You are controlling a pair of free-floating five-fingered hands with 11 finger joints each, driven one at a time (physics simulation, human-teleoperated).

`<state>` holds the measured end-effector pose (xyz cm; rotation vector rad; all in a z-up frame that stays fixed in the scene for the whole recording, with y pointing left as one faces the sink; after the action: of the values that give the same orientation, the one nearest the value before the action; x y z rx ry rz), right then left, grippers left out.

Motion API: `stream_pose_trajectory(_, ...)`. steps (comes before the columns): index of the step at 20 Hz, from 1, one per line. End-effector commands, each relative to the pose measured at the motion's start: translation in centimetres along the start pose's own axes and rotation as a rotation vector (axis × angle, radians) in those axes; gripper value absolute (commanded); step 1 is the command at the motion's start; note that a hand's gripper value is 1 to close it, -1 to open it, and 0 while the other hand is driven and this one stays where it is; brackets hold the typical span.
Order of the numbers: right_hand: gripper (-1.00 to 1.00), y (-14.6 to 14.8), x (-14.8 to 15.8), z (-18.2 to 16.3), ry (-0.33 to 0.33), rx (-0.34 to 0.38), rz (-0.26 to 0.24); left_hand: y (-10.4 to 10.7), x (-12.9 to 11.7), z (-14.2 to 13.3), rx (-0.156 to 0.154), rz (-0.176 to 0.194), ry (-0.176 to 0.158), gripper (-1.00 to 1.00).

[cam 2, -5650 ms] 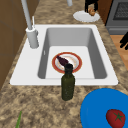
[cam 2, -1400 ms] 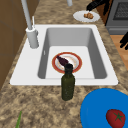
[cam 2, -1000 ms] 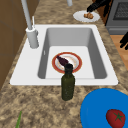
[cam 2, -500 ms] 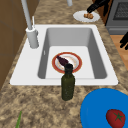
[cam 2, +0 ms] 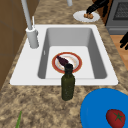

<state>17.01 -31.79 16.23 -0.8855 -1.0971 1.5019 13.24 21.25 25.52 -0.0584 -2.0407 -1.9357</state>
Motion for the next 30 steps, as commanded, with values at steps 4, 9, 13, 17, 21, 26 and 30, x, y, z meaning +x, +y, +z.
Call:
stream_pose_trajectory(4, 0.0, 0.0, 0.0, 0.0, 0.0, -0.003, 0.0, 0.0, 0.2, 0.1, 0.01, -0.023, 0.019, -1.0)
stream_pose_trajectory(9, 0.0, 0.0, 0.0, 0.1, 0.0, -0.017, 0.005, 2.9, -1.4, 1.4, -0.019, 0.014, 0.023, -1.0)
stream_pose_trajectory(13, 0.0, 0.0, 0.0, 0.1, 0.001, -0.021, 0.002, 6.3, -0.3, 1.8, -0.007, 0.003, -0.002, -1.0)
stream_pose_trajectory(17, 0.0, 0.0, 0.0, 0.1, 0.002, -0.023, 0.0, 9.3, 0.9, 1.7, 0.006, 0.013, -0.04, -1.0)
stream_pose_trajectory(21, 0.0, 0.0, 0.0, 0.1, 0.002, -0.024, -0.002, 12.3, 0.4, 1.9, 0.044, 0.039, -0.034, -1.0)
stream_pose_trajectory(26, 0.0, 0.0, 0.0, 0.1, 0.003, -0.025, -0.003, 16.1, 1.7, 1.8, 0.028, 0.041, -0.045, -1.0)
stream_pose_trajectory(30, 0.0, 0.0, 0.0, 0.1, 0.003, -0.026, -0.003, 19.1, 3.1, 1.4, 0.027, 0.049, -0.05, -1.0)
